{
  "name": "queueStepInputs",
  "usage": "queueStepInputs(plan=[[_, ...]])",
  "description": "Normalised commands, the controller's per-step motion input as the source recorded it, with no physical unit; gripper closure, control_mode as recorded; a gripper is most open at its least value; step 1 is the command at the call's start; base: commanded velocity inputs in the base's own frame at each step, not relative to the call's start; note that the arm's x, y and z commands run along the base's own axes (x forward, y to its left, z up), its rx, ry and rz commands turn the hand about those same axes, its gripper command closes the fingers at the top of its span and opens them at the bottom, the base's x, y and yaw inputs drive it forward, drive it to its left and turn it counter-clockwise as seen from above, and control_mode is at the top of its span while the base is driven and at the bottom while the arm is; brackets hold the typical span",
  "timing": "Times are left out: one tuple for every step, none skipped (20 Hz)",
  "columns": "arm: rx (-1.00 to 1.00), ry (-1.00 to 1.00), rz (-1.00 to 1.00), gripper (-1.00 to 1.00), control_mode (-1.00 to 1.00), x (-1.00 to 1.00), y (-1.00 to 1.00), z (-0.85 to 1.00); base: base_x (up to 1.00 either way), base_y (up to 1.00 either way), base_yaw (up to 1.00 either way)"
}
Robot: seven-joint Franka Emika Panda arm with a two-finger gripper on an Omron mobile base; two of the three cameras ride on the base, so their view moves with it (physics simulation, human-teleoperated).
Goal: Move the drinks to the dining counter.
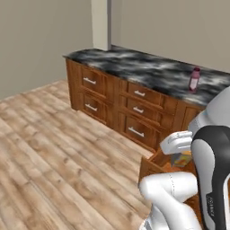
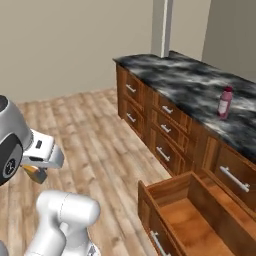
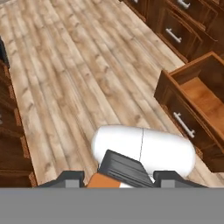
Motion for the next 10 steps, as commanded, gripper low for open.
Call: queueStepInputs(plan=[[0.0,0.0,0.0,1.0,1.0,0.0,0.0,0.0,1.0,-0.71,0.04],[0.0,0.0,0.0,1.0,1.0,0.0,0.0,0.0,1.0,-0.79,0.06],[0.0,0.0,0.0,1.0,1.0,0.0,0.0,0.0,1.0,-0.91,0.09],[0.0,0.0,0.0,1.0,1.0,0.0,0.0,0.0,1.0,-1.0,0.11],[0.0,0.0,0.0,1.0,1.0,0.0,0.0,0.0,1.0,-1.0,0.11],[0.0,0.0,0.0,1.0,1.0,0.0,0.0,0.0,1.0,-1.0,0.11],[0.0,0.0,0.0,1.0,1.0,0.0,0.0,0.0,1.0,-0.66,0.1],[0.0,0.0,0.0,1.0,1.0,0.0,0.0,0.0,1.0,-0.31,0.07],[0.0,0.0,0.0,1.0,1.0,0.0,0.0,0.0,1.0,-0.31,0.06],[0.0,0.0,0.0,1.0,1.0,0.0,0.0,0.0,1.0,-0.38,0.06]])
